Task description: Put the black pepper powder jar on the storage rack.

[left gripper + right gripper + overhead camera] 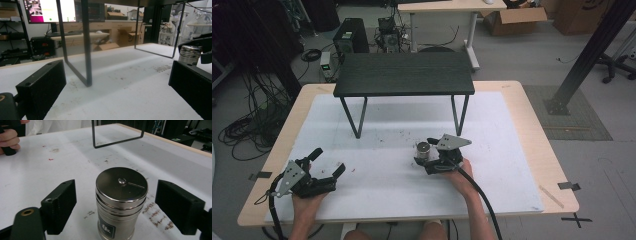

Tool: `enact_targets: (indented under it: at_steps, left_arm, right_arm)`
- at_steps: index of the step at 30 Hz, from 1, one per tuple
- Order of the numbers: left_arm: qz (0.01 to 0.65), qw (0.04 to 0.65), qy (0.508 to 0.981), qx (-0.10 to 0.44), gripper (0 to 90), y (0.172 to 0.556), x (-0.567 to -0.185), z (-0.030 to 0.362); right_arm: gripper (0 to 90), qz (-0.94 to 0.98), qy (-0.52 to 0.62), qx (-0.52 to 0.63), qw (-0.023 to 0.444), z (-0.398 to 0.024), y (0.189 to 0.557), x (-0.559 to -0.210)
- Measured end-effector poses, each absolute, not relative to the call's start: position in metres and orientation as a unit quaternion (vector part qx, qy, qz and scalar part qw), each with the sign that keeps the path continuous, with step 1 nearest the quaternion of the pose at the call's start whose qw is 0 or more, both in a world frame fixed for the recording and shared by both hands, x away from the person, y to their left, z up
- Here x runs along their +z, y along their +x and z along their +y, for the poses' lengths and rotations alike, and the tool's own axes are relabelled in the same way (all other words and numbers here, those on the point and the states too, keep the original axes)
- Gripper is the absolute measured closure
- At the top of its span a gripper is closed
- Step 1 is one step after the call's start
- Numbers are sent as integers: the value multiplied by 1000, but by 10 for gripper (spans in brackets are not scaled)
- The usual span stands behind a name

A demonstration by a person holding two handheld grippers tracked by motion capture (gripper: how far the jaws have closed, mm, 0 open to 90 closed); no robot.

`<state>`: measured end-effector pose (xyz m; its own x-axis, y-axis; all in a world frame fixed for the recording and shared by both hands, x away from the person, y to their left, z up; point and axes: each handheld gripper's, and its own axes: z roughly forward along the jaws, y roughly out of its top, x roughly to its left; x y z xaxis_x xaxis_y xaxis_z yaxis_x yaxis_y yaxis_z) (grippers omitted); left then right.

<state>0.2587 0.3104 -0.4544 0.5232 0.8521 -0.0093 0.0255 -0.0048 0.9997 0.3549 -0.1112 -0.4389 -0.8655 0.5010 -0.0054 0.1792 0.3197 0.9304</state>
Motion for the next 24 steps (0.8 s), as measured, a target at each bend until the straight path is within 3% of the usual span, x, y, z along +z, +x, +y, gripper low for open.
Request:
enact_targets:
  at_steps: [16, 24]
  left_arm:
    - [352, 611, 623, 338, 16, 259, -454, 310]
    - [353, 612, 622, 338, 15, 259, -454, 311]
  right_arm:
    - [348, 796, 226, 545, 137, -111, 356, -441]
    - [391, 800, 223, 538, 141, -111, 356, -442]
